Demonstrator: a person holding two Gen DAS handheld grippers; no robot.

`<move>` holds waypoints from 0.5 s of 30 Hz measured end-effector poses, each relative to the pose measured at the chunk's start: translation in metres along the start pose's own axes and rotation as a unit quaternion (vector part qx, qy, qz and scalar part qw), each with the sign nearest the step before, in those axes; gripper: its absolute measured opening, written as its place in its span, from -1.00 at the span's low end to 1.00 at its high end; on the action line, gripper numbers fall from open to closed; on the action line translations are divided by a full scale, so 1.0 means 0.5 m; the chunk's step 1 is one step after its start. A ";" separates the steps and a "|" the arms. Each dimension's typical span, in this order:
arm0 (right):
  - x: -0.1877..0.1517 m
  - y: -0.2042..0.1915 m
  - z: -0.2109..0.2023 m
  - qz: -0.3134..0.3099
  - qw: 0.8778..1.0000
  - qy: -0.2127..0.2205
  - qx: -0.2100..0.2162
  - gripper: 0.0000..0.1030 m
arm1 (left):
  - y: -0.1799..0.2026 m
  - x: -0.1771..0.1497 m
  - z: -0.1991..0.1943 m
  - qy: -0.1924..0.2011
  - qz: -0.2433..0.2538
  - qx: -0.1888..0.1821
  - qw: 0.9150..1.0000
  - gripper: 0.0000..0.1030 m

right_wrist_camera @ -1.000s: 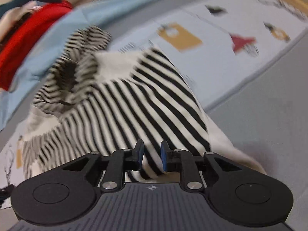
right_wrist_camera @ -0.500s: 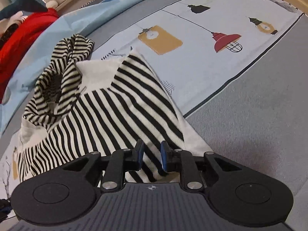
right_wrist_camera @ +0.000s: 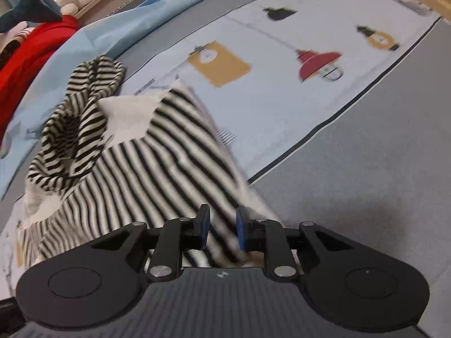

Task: Fold small clothes

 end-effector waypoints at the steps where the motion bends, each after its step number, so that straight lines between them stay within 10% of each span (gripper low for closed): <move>1: 0.005 0.004 -0.001 0.001 1.000 0.006 -0.004 -0.54 | -0.004 0.002 -0.004 0.003 -0.002 0.004 1.000 -0.38; 12: -0.011 -0.002 0.037 -0.091 0.995 -0.010 -0.045 -0.10 | -0.063 0.023 -0.029 0.019 -0.041 0.025 0.999 -0.38; 15: -0.017 -0.011 0.039 -0.112 0.993 -0.006 -0.040 -0.67 | -0.066 0.023 -0.028 0.017 -0.042 0.028 0.999 -0.38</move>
Point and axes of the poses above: each gripper's, at about its wrist camera, not at the fingertips, and z roughly the way its jaws point, y to its right, x to its top, the point moved 2 cm from there along z, roughly the way its jaws point, and after that the axes turned 9 degrees about z, right-handed, at the moved point
